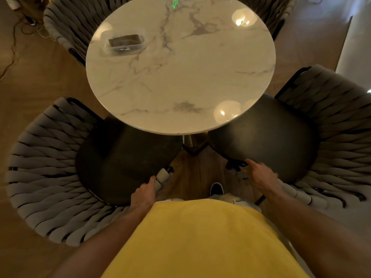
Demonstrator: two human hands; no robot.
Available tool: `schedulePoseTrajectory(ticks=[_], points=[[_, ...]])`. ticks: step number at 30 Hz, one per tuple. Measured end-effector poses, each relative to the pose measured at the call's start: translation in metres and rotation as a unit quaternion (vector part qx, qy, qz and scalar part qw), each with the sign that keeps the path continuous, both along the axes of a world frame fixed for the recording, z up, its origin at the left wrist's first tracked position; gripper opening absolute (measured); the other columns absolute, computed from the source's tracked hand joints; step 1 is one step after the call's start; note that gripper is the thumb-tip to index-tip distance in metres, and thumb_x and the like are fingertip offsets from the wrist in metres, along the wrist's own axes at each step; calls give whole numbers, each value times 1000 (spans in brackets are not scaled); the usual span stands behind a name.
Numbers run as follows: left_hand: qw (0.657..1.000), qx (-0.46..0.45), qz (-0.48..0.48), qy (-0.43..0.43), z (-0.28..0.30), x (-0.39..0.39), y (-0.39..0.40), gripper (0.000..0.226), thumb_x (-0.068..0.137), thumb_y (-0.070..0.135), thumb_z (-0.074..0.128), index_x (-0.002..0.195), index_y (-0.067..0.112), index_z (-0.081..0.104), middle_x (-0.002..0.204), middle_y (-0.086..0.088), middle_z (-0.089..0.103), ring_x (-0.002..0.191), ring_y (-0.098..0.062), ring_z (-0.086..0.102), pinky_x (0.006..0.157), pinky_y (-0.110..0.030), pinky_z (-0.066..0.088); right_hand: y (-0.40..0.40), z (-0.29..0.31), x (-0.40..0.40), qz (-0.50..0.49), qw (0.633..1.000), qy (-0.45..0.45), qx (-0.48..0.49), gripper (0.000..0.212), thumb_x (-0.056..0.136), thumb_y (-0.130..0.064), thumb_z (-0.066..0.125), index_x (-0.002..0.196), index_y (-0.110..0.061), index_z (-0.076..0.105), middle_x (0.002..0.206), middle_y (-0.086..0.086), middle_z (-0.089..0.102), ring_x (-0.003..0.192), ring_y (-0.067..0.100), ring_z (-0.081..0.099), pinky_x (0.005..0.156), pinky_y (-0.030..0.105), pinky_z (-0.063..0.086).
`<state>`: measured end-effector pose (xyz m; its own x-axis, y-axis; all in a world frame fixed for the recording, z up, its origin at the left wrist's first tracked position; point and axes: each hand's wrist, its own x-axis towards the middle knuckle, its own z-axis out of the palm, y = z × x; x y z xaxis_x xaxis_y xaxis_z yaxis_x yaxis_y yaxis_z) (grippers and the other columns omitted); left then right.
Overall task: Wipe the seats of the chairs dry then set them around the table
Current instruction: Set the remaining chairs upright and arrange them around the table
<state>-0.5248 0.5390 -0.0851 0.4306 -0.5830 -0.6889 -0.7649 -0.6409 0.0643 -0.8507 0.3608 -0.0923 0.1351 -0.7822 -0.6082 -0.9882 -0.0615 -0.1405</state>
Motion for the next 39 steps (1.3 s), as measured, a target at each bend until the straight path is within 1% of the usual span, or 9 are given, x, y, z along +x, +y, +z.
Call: schedulePoseTrajectory(ticks=[3,7,12,17,23,32,39], points=[[1000,-16,-13,10,0,3,-2,68,91,29,60,148,28,22,127,-10,54,111,-29,56,90,-44,50,1,0,-2,-5,1000,-6,-8,47,99,-39,41,145,-36,29,127,9,50,117,31,48,102,55,36],[999,-23,-30,19,-3,1,-13,82,90,29,62,152,31,10,129,-13,52,111,-31,56,90,-45,50,4,-4,-2,-4,1000,-6,-12,47,101,-39,38,146,-37,27,130,10,48,120,33,46,104,56,34],[999,-26,-25,11,-6,-2,-14,76,93,28,57,152,33,9,128,-12,51,110,-31,57,89,-45,49,3,-4,-1,1,1000,10,-19,46,102,-31,33,147,-37,25,132,10,47,121,32,46,105,56,34],[1000,-23,-5,10,-11,-3,-8,77,91,32,60,150,37,10,129,-11,50,109,-30,57,87,-44,49,2,-1,0,-3,1000,6,-10,48,101,-26,36,148,-35,26,135,9,46,124,32,44,105,56,29],[1000,-26,-1,9,-12,-2,-4,74,93,31,58,149,37,10,128,-12,50,109,-30,57,88,-44,49,-1,-5,-1,-1,1000,1,-1,44,101,-35,33,146,-37,29,134,8,49,120,31,47,103,55,34],[1000,-24,-1,15,-12,0,-5,78,91,34,61,151,35,11,128,-11,50,110,-30,57,88,-44,48,-3,-7,-2,8,1000,3,-3,47,99,-33,39,145,-38,30,130,7,51,116,29,49,99,54,38],[1000,-19,-9,7,-12,0,-4,75,94,33,57,152,34,9,130,-11,48,110,-29,56,87,-43,47,-3,-10,-5,1,1000,-14,7,49,98,-32,45,145,-37,30,131,5,50,116,27,49,101,56,37]])
